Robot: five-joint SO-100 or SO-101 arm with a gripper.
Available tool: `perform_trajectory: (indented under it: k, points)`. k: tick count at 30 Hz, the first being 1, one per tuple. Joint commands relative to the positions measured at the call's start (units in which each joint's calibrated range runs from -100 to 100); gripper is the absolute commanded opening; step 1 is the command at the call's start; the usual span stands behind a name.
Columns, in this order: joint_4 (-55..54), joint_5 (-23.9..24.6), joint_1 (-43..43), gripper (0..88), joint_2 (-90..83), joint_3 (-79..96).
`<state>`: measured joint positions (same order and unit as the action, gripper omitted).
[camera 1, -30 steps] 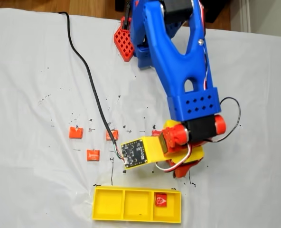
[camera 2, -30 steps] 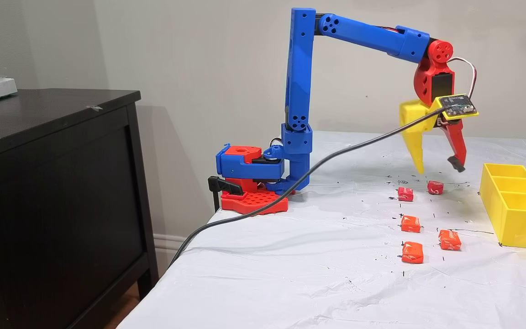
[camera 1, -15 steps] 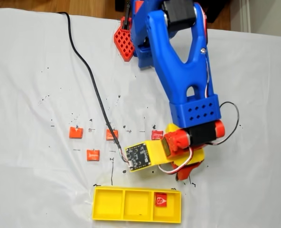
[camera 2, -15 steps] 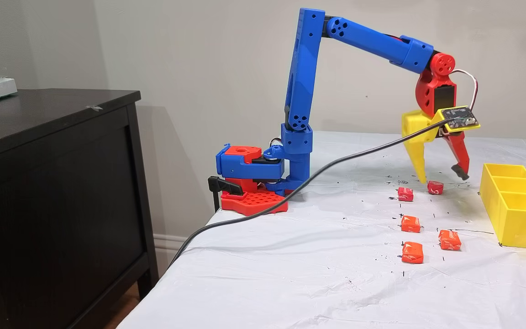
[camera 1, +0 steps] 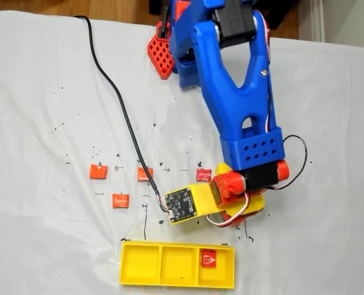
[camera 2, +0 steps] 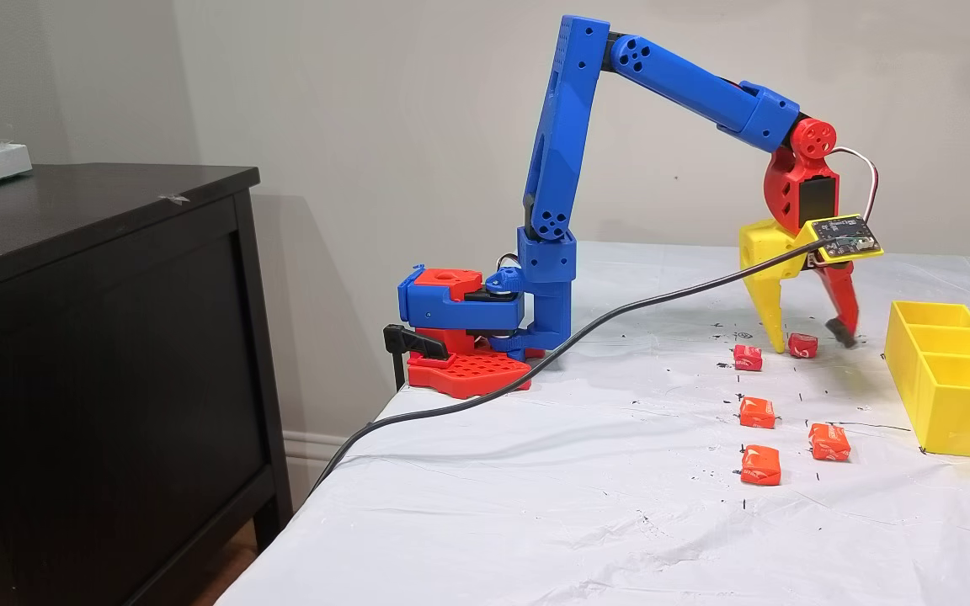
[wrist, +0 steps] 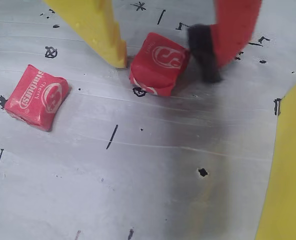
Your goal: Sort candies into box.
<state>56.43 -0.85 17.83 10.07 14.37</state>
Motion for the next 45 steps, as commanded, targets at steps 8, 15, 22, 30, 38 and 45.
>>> perform_trajectory:
  k: [8, 15, 22, 30, 38, 45]
  points:
    - [-1.2, 0.1, -1.2, 0.2, -8.5, 1.2]
    - [8.1, -0.3, -6.4, 0.2, -15.4, -12.4]
    - [11.0, -0.9, -11.2, 0.2, -17.7, -21.3]
    - [12.0, -0.7, -14.1, 0.2, -8.0, -32.4]
    - [16.1, -0.6, -15.1, 0.2, 4.1, -46.2]
    - [17.5, -0.9, -14.7, 0.2, 6.7, -46.8]
